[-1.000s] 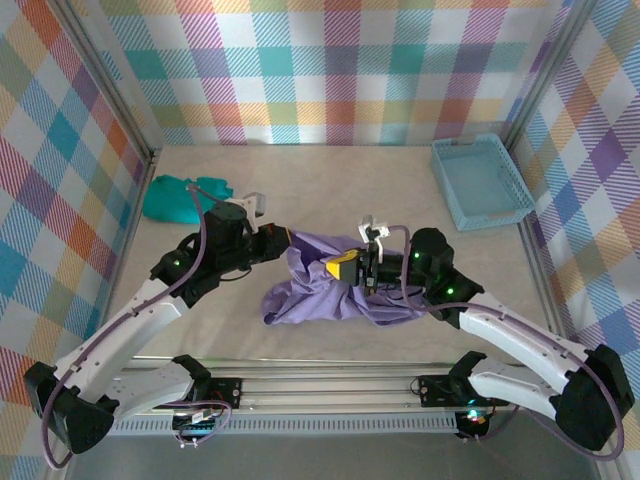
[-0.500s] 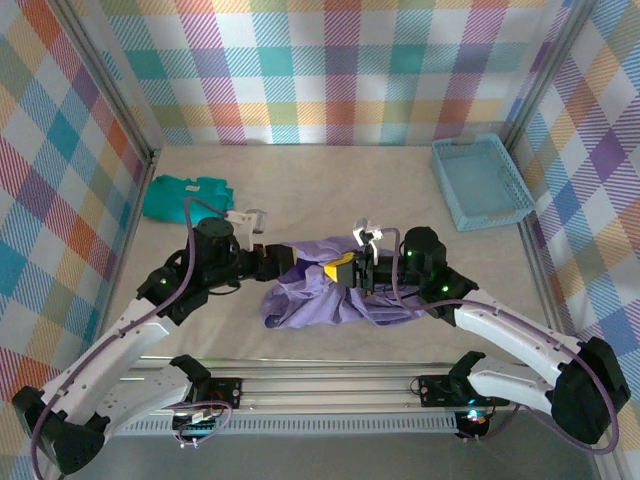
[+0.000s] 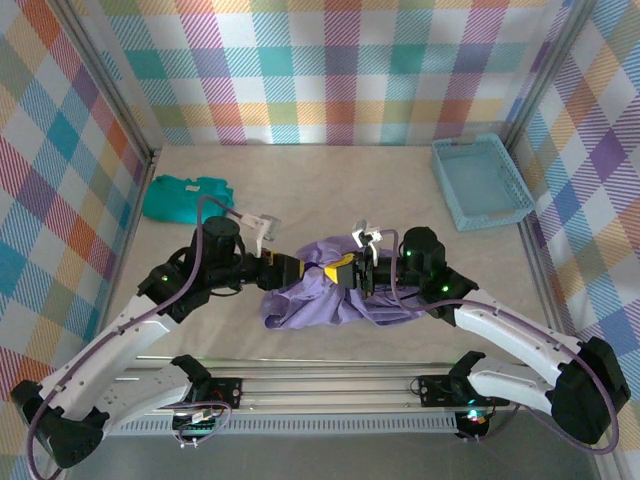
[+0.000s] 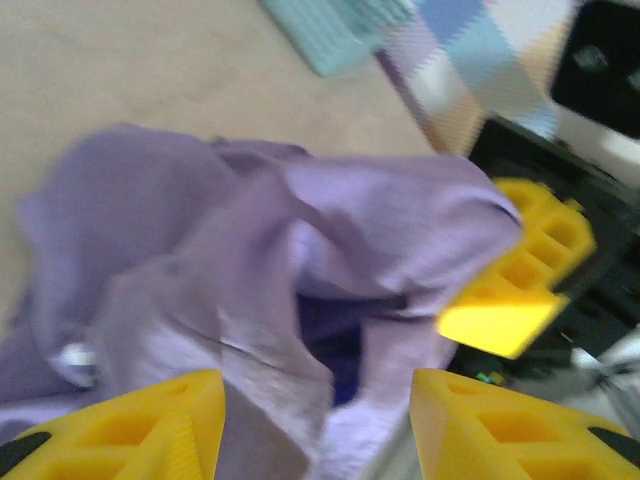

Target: Fold the inside-out t-shirt

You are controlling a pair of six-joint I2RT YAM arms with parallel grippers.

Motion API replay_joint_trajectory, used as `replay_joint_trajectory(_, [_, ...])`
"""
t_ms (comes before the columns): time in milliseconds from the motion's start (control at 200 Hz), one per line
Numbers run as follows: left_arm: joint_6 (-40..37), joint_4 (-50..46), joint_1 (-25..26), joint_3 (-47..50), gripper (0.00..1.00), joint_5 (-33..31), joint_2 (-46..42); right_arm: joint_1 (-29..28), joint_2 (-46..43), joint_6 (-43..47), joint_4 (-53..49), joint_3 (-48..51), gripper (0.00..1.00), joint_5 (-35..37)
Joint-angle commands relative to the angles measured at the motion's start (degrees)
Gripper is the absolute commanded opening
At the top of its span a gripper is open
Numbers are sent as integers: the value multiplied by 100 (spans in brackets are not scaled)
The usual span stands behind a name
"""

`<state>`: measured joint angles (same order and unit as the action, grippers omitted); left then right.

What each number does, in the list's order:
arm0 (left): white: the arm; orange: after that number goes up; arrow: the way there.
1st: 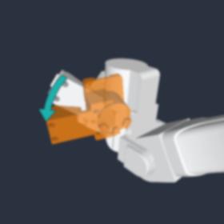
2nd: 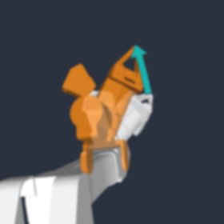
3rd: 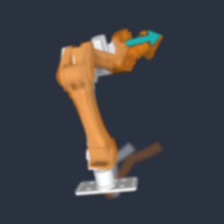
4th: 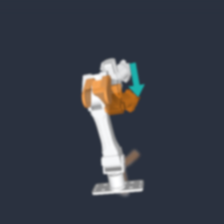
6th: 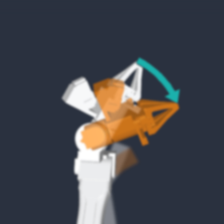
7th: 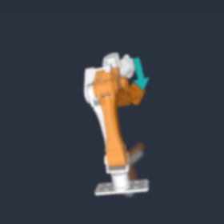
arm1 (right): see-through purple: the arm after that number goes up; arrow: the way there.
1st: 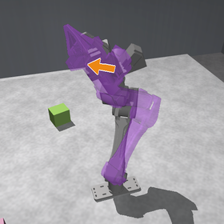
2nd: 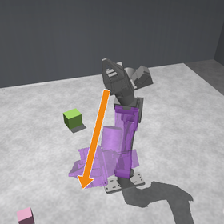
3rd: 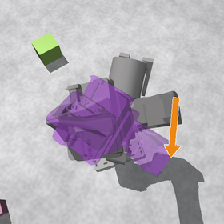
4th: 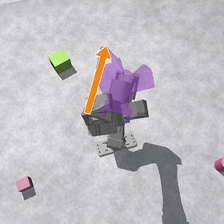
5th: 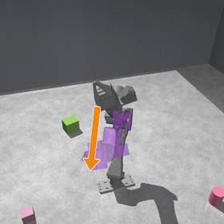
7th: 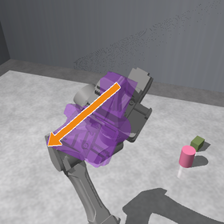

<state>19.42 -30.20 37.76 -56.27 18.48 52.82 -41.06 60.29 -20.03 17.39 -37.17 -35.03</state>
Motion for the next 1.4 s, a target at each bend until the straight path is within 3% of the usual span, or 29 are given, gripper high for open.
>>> replay_joint_trajectory(0, [-158,-604,25,-239,53,-1472,-266,32,-10,149,-32,-207,0,-33])
replay_joint_trajectory(55, [-184,-387,22,-137,54,-991,-384,28,15,153,-43,-217,0,-39])
replay_joint_trajectory(225, [21,584,30,55,56,1315,-277,32,57,168,-77,-238,0,-27])
replay_joint_trajectory(410, [76,547,36,-111,56,2158,242,28,39,184,-149,-248,0,-12])
replay_joint_trajectory(635, [-292,-185,27,-405,58,1732,709,28,8,219,-215,-267,0,1])
replay_joint_trajectory(845, [-277,-122,29,-443,56,2037,1072,28,4,228,-238,-274,0,-1])
replay_joint_trajectory(1020, [-213,66,26,-437,38,1962,1099,30,-14,234,-236,-265,0,-11])
replay_joint_trajectory(1239, [-215,139,24,-484,7,1603,1108,28,-43,315,-385,-228,0,37])
replay_joint_trajectory(1309, [-275,211,27,-462,5,1475,984,28,-100,370,-530,-206,0,143])
replay_joint_trajectory(1394, [-374,356,30,-363,2,1350,708,28,-180,403,-779,-174,10,375])
